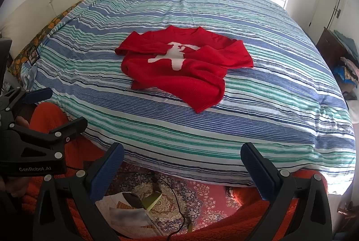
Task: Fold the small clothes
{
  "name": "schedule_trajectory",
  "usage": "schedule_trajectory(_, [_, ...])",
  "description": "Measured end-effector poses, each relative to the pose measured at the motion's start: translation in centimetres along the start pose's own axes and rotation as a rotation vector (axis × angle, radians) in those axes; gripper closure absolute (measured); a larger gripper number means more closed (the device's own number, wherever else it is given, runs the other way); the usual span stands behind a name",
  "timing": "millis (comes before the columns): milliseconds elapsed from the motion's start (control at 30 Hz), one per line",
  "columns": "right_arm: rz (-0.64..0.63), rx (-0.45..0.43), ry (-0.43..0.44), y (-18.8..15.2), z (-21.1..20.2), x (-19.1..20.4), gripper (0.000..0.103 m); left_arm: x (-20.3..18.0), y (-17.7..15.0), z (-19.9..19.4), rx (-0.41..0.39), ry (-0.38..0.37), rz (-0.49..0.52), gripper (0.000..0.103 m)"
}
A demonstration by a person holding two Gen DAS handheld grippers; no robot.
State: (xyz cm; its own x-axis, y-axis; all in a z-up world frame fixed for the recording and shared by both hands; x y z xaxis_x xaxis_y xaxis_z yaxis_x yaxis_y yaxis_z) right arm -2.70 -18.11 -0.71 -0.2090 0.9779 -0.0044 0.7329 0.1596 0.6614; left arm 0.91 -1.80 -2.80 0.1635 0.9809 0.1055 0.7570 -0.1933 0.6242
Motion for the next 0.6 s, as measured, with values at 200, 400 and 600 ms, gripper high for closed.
schedule_trajectory(200, [0.001, 0.003, 0.001, 0.0, 0.1, 0.0, 0.001, -0.1, 0.0, 0.1, 0.003, -0.001, 0.001, 0.001])
schedule_trajectory(400, [-0.007, 0.006, -0.001, 0.1, 0.5, 0.2, 0.001, 0.4, -0.1, -0.2, -0.008, -0.001, -0.014, 0.001])
schedule_trajectory(600, [-0.025, -0.004, 0.008, -0.1, 0.3, 0.6, 0.001, 0.6, 0.0, 1.0, 0.025, -0.005, -0.032, 0.001])
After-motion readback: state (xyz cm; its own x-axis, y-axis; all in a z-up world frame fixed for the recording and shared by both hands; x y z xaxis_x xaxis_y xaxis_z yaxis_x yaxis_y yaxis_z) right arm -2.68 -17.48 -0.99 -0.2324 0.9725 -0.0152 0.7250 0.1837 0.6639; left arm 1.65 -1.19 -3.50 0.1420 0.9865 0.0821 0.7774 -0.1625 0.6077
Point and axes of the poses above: each gripper's, at about its wrist camera, not at the fingertips, and z roughly the way its jaws point, x to its left, y to its top, the point moved 1 cm from there along z, roughly the way its jaws point, and after that the axes turned 9 degrees about -x, right-handed, at the moved point
